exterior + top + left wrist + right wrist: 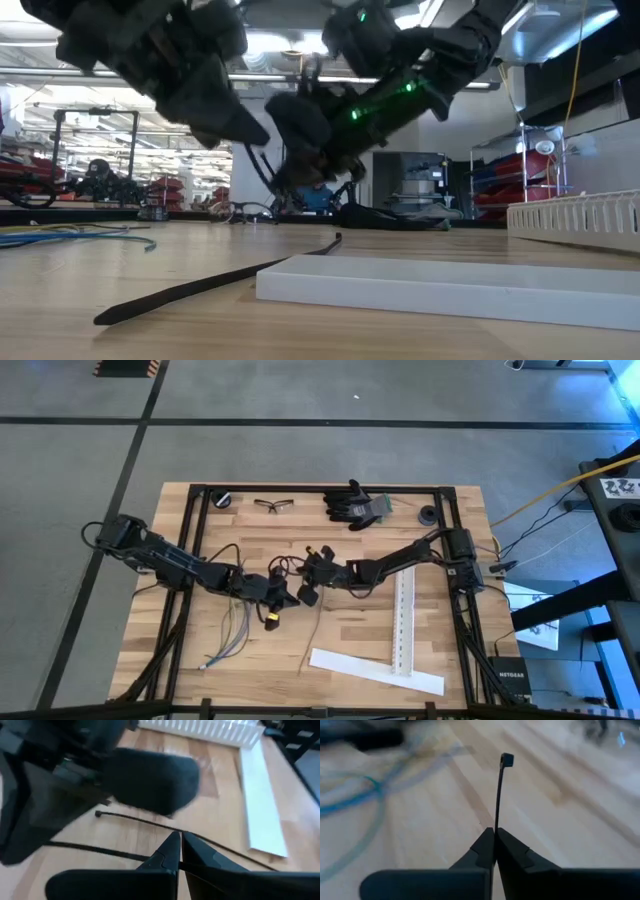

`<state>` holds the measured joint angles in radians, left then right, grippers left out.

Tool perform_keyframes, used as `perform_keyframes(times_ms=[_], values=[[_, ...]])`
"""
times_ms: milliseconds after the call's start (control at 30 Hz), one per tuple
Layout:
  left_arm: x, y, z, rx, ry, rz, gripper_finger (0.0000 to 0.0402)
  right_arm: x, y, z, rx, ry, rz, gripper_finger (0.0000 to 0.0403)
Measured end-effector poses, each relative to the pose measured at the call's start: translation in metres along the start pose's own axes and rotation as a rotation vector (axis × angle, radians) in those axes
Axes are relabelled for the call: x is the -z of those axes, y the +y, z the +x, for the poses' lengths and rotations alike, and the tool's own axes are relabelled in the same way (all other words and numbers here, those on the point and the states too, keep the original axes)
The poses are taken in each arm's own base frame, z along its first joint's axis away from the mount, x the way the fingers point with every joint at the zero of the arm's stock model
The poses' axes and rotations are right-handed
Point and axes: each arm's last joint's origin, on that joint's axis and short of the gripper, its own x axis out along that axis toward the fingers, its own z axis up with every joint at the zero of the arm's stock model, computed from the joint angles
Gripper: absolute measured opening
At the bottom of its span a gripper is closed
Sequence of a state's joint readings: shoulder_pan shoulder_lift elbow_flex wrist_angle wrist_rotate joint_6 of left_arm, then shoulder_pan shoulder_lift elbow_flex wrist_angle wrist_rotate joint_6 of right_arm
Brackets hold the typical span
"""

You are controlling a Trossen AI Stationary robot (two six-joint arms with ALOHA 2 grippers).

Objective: Ziptie cables
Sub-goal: Wrap the cable wires with the black zip tie

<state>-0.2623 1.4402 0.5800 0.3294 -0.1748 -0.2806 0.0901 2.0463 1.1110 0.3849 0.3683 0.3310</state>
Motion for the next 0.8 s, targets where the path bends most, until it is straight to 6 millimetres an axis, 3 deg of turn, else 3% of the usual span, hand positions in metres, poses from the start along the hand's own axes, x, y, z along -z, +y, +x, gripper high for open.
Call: perform_keyframes(times_ms=[233,500,800], values=[[-0.011,-0.001,-0.007,0.007,-0.076,0.017,0.0,0.002,0.014,0.001,-0.054,-0.073,-0.03,0.0],[-0.002,-0.003,0.004,-0.016,-0.077,0.015,0.0,0.012,0.014,0.009,-0.076,-0.09,-0.054,0.0],[0.018,-0.009,-0.006,-0.01,-0.179,-0.006,0.0,0.003,0.015,0.007,-0.064,-0.139,-0.123,0.0]])
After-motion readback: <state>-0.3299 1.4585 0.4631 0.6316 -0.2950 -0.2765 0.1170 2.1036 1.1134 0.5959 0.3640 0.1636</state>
